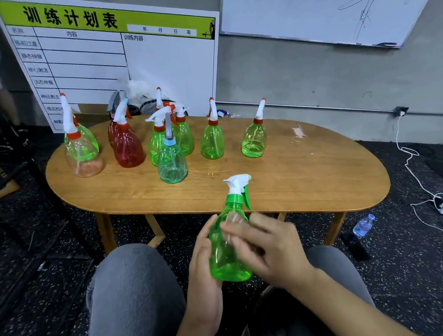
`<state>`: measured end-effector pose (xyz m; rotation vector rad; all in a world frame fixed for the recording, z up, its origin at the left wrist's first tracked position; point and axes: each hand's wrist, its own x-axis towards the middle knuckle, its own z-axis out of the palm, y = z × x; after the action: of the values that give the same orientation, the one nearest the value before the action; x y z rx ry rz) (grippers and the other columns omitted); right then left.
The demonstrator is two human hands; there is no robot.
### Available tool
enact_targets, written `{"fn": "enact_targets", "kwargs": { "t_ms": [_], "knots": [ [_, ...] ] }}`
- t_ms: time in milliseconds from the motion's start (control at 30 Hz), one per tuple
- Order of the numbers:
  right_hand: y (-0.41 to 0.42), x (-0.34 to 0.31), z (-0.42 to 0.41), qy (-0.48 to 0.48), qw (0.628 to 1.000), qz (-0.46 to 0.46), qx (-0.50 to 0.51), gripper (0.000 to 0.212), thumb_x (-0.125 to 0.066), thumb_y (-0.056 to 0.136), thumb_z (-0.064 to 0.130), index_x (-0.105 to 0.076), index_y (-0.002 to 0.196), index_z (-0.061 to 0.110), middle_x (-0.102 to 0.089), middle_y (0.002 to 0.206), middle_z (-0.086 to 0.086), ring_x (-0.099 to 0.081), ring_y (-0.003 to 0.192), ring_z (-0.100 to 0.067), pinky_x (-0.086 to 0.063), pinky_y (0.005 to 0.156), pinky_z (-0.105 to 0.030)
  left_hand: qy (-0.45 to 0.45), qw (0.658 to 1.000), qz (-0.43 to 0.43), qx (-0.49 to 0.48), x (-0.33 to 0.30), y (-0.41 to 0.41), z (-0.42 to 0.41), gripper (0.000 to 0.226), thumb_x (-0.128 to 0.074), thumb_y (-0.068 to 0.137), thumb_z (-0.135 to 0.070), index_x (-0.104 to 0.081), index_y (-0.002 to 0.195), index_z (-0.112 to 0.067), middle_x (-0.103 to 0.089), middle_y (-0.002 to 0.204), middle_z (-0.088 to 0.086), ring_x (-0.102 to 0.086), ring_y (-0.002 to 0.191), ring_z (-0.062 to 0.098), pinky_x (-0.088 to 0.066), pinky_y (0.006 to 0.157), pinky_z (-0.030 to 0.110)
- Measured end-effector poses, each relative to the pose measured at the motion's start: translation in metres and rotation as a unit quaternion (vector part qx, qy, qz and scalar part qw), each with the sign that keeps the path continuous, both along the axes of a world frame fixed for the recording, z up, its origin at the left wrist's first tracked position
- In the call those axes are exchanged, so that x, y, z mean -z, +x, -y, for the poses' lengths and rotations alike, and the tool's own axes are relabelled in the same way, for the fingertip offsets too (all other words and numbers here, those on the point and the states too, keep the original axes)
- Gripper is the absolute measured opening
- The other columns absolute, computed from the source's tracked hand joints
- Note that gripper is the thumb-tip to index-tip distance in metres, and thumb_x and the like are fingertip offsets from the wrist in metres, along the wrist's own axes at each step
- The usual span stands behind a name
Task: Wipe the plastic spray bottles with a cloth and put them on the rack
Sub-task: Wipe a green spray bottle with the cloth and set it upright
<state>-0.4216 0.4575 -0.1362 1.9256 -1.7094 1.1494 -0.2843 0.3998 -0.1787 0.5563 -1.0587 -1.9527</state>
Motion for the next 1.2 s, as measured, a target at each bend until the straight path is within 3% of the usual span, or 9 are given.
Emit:
{"fn": "enact_targets", "kwargs": {
  "t_ms": [100,200,367,500,567,700,833,1033,1200],
  "knots": [
    [-0.010,-0.003,0.018,-0.002,0.993,0.096,0.062,0.028,-0.060,0.103,0.031,-0.079,0.122,0.022,-0.047,0.074,0.010,-0.046,0.057,-0.008,-0.044,0.046,-0.032,0.005,1.000,0.011,0.001,-0.001,0.000,0.000,0.049,-0.041,0.101,-0.036,-0.058,0.146,-0.025,-0.071,0.138,0.003,-0.069,0.127,0.024,-0.060,0.091,0.035],
    [0.000,0.005,0.019,0.014,0.994,0.097,0.042,0.028,-0.058,0.104,0.031,-0.078,0.122,0.022,-0.050,0.074,0.008,-0.045,0.057,-0.006,-0.036,0.047,-0.022,0.006,1.000,0.017,-0.010,0.004,0.001,0.002,0.050,-0.041,0.100,-0.037,-0.057,0.147,-0.025,-0.071,0.139,0.004,-0.067,0.129,0.026,-0.053,0.100,0.044],
    [0.018,0.025,-0.010,0.020,0.996,-0.048,-0.073,0.023,-0.068,0.099,0.022,-0.079,0.119,0.019,-0.057,0.087,0.004,-0.053,0.070,-0.009,-0.045,0.065,-0.017,0.039,0.999,0.004,-0.010,0.003,0.003,0.003,0.052,-0.042,0.096,-0.037,-0.060,0.143,-0.025,-0.073,0.131,0.014,-0.071,0.119,0.029,-0.057,0.100,0.041],
    [0.021,0.038,-0.029,0.036,0.986,-0.124,-0.106,0.029,-0.074,0.094,0.023,-0.078,0.123,0.022,-0.058,0.089,0.003,-0.059,0.076,-0.013,-0.054,0.060,-0.026,0.035,0.999,-0.009,-0.015,0.000,0.004,0.000,0.045,-0.046,0.103,-0.042,-0.063,0.143,-0.029,-0.072,0.134,0.014,-0.071,0.118,0.031,-0.057,0.097,0.044],
    [0.019,0.035,-0.031,0.040,0.989,-0.091,-0.108,0.029,-0.073,0.096,0.024,-0.077,0.124,0.023,-0.060,0.091,0.003,-0.061,0.077,-0.013,-0.055,0.064,-0.026,0.024,1.000,-0.005,-0.015,-0.002,0.004,-0.001,0.049,-0.059,0.100,-0.052,-0.062,0.144,-0.030,-0.071,0.134,0.016,-0.071,0.115,0.031,-0.058,0.095,0.042],
    [0.012,0.020,-0.029,0.028,0.996,0.029,-0.084,0.023,-0.067,0.101,0.023,-0.077,0.122,0.020,-0.055,0.082,0.003,-0.051,0.064,-0.009,-0.043,0.060,-0.017,0.000,1.000,-0.011,-0.001,0.001,0.005,0.001,0.085,-0.090,0.075,-0.054,-0.057,0.149,-0.027,-0.068,0.136,0.020,-0.069,0.115,0.032,-0.060,0.092,0.038],
    [-0.005,0.006,-0.015,-0.016,0.990,0.141,-0.006,0.028,-0.061,0.103,0.029,-0.076,0.124,0.018,-0.057,0.079,0.003,-0.053,0.066,-0.007,-0.044,0.060,-0.023,0.002,1.000,-0.026,-0.004,0.007,0.001,0.003,0.068,-0.078,0.082,-0.038,-0.058,0.146,-0.028,-0.070,0.137,0.014,-0.070,0.118,0.030,-0.060,0.090,0.042],
    [-0.015,-0.008,0.014,-0.025,0.981,0.190,0.025,0.029,-0.064,0.101,0.028,-0.076,0.124,0.016,-0.074,0.103,0.006,-0.070,0.090,-0.008,-0.054,0.078,-0.026,-0.012,1.000,-0.007,0.009,0.010,0.000,0.001,0.056,-0.056,0.092,-0.034,-0.056,0.147,-0.021,-0.073,0.132,0.009,-0.073,0.114,0.026,-0.062,0.086,0.035],
    [-0.007,-0.006,0.024,0.014,0.984,0.173,0.042,0.030,-0.059,0.105,0.040,-0.077,0.122,0.026,-0.065,0.094,0.025,-0.063,0.071,-0.003,-0.055,0.080,-0.025,-0.024,0.999,0.028,0.017,0.010,0.000,0.003,0.054,-0.050,0.097,-0.037,-0.055,0.150,-0.027,-0.069,0.141,0.004,-0.067,0.130,0.028,-0.054,0.100,0.046]
  ]
}}
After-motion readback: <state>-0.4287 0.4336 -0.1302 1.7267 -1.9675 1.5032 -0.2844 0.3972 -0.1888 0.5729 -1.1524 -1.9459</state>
